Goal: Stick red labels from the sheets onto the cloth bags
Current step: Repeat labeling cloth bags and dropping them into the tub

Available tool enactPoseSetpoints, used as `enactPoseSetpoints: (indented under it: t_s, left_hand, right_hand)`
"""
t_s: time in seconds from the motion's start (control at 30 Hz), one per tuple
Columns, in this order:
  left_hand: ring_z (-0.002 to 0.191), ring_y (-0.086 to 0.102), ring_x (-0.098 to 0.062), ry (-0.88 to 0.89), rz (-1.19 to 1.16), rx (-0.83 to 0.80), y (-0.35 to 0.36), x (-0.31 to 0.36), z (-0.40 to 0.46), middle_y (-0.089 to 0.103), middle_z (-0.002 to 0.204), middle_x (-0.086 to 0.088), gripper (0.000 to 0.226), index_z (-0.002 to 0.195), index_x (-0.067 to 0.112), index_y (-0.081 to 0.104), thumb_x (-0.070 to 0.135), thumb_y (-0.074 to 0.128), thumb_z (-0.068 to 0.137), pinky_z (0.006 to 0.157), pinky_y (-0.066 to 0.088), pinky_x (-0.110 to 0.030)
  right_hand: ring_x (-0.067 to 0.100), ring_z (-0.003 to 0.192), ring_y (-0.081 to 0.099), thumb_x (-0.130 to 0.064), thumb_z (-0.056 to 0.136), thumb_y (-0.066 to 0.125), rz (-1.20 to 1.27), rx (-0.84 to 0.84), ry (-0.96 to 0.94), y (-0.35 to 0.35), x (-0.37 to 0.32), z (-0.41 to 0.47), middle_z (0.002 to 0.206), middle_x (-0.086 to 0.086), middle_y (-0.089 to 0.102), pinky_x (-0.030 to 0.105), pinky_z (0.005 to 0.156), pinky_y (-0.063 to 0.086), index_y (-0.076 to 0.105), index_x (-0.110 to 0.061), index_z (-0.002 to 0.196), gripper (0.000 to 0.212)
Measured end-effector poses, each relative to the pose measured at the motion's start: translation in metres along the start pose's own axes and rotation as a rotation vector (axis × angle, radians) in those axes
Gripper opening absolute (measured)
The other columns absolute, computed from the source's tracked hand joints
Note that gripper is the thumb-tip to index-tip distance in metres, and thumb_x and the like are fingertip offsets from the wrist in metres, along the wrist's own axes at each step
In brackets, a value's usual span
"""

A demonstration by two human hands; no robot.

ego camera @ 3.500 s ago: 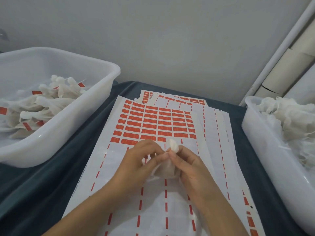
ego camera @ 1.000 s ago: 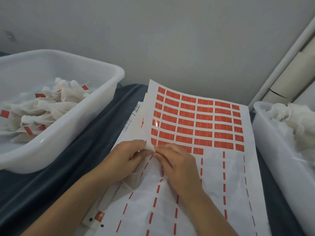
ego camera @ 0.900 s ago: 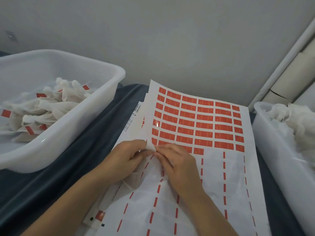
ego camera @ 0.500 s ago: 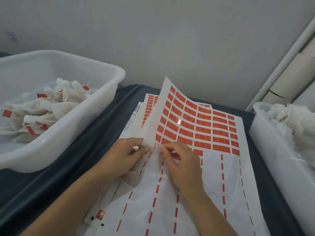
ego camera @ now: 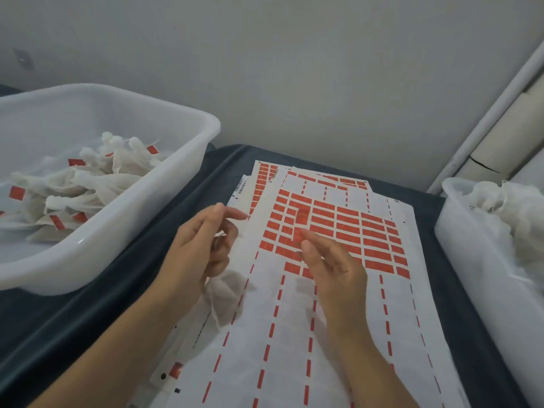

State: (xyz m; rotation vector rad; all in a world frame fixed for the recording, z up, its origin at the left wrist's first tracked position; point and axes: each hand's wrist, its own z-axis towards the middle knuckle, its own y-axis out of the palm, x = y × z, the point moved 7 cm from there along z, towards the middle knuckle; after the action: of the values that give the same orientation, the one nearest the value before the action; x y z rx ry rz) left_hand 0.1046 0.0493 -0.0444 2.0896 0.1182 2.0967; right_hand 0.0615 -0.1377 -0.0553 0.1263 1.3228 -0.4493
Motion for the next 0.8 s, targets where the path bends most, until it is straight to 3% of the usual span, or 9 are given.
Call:
enactPoseSetpoints:
  t_s: [0.13,0.27,0.4,0.5,0.6,0.7,0.8]
  left_hand:
    - [0.038,0.033,-0.005,0.002,-0.09,-0.088,0.012,-0.001,-0.004,0.055,0.059,0.002,0.039,0.092,0.017,0.065,0.046,0.045,0.075,0.036,0.029,-0.012]
    - [0.038,0.037,-0.005,0.014,-0.088,-0.141,0.019,-0.002,-0.008,0.056,0.059,0.003,0.036,0.088,0.026,0.067,0.05,0.044,0.075,0.036,0.031,-0.013]
    - [0.036,0.036,-0.005,-0.036,-0.147,-0.219,0.026,-0.004,-0.011,0.055,0.058,0.001,0.038,0.086,0.027,0.07,0.054,0.045,0.073,0.036,0.031,-0.012]
    - [0.035,0.032,-0.006,-0.134,-0.2,-0.293,0.031,-0.009,-0.013,0.052,0.056,-0.002,0.042,0.086,0.024,0.07,0.056,0.047,0.071,0.037,0.029,-0.012]
    - [0.036,0.029,-0.006,-0.179,-0.214,-0.395,0.037,-0.011,-0.017,0.049,0.053,-0.002,0.047,0.092,0.023,0.067,0.058,0.047,0.071,0.036,0.029,-0.013]
    - [0.035,0.028,-0.007,-0.184,-0.207,-0.465,0.041,-0.01,-0.02,0.049,0.052,-0.002,0.048,0.086,0.021,0.068,0.061,0.047,0.068,0.036,0.029,-0.012]
    - [0.035,0.03,-0.006,-0.197,-0.197,-0.428,0.038,-0.01,-0.017,0.049,0.053,-0.002,0.045,0.081,0.024,0.07,0.06,0.048,0.067,0.036,0.03,-0.012]
  right_hand:
    - [-0.021,0.107,0.047,-0.065,0.072,0.054,-0.21,-0.177,-0.128,0.023,-0.021,-0.01,0.1,-0.055,0.047,-0.002,0.084,0.039,0.055,-0.055,0.096,0.026]
    - [-0.029,0.112,0.033,-0.075,0.063,0.046,-0.265,-0.353,-0.082,0.045,-0.02,-0.023,0.104,-0.065,0.032,0.012,0.101,0.029,0.047,-0.072,0.093,0.03]
    - [-0.029,0.103,0.039,-0.061,0.07,0.055,-0.192,-0.349,-0.008,0.043,-0.015,-0.018,0.101,-0.063,0.036,0.016,0.1,0.032,0.048,-0.059,0.098,0.029]
    - [-0.013,0.124,0.034,-0.054,0.075,0.046,-0.243,-0.374,-0.075,0.044,-0.018,-0.016,0.131,-0.041,0.036,0.02,0.107,0.026,0.041,-0.058,0.109,0.035]
    - [-0.006,0.133,0.027,-0.05,0.079,0.041,-0.35,-0.379,-0.137,0.045,-0.019,-0.017,0.143,-0.024,0.033,0.007,0.104,0.013,0.034,-0.058,0.113,0.035]
    - [-0.018,0.121,0.028,-0.049,0.075,0.045,-0.377,-0.309,-0.173,0.04,-0.021,-0.016,0.13,-0.036,0.032,-0.001,0.095,0.012,0.039,-0.06,0.101,0.028]
    - [-0.036,0.107,0.024,-0.05,0.074,0.049,-0.35,-0.222,-0.201,0.032,-0.022,-0.014,0.115,-0.048,0.027,-0.008,0.087,0.014,0.047,-0.058,0.084,0.013]
